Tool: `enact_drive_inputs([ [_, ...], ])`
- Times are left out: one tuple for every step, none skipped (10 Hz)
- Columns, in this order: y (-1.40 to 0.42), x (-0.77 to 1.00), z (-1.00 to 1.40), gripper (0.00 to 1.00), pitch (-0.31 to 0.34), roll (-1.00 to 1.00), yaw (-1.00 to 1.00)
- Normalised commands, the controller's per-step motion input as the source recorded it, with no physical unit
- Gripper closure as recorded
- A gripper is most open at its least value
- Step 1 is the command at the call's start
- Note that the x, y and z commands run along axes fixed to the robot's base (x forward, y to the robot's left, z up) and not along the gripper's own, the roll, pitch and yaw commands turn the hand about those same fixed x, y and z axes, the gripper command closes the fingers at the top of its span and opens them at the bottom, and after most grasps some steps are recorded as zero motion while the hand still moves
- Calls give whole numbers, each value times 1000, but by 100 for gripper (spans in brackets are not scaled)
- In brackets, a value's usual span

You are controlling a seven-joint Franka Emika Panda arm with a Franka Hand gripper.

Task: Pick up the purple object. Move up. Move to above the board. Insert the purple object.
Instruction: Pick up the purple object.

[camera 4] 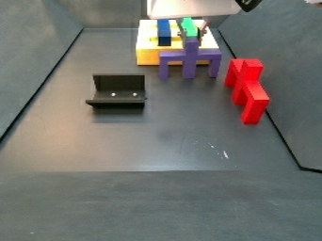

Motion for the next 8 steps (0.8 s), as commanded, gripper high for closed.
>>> enact_drive_inputs([
  [0,0,0,100,0,0,0],
  [0,0,0,100,0,0,0],
  [0,0,0,100,0,0,0],
  [0,0,0,100,0,0,0],
  [0,0,0,100,0,0,0],
  [0,0,0,100,0,0,0],
  [0,0,0,100,0,0,0],
  [0,0,0,100,0,0,0],
])
